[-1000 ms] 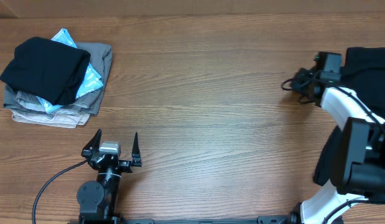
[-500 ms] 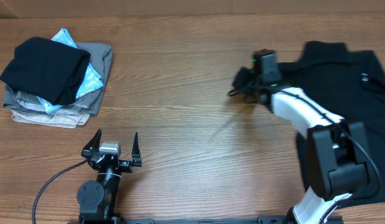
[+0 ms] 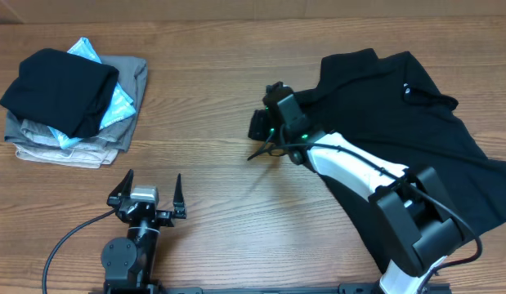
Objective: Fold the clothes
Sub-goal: 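Drag the black t-shirt leftward toward table center with the right gripper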
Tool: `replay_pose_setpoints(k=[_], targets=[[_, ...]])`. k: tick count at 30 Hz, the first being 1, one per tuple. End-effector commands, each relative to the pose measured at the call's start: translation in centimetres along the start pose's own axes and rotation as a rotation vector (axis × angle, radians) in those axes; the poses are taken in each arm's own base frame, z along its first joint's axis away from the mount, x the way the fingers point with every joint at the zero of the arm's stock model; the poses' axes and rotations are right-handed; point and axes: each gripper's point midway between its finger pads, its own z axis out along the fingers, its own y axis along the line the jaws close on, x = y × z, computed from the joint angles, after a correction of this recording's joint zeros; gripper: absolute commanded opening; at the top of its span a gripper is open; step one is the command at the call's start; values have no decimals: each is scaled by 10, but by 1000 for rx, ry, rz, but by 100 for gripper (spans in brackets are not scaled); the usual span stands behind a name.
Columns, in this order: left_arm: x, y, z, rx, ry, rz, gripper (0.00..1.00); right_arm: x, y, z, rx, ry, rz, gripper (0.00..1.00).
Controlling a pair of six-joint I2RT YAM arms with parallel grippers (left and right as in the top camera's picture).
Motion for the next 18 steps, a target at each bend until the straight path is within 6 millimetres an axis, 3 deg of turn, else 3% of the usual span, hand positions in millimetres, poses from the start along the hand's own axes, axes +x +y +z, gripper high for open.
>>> replay_pose_setpoints(k=[1, 6, 8, 11, 18], targets=[[0, 0, 0, -1, -8, 28, 100, -28, -22, -8, -7, 6, 41, 4], [0, 0, 0, -1, -8, 28, 100, -62, -64, -20, -3, 0, 120, 4], [0, 0, 0, -1, -8, 28, 100, -83, -94, -29, 20, -40, 175, 4], [0, 0, 0, -1, -8, 28, 100, -99, -123, -38, 52, -76, 223, 4], [0, 0, 0, -1, -8, 28, 100, -109, -145, -44, 114, -112, 198, 5]])
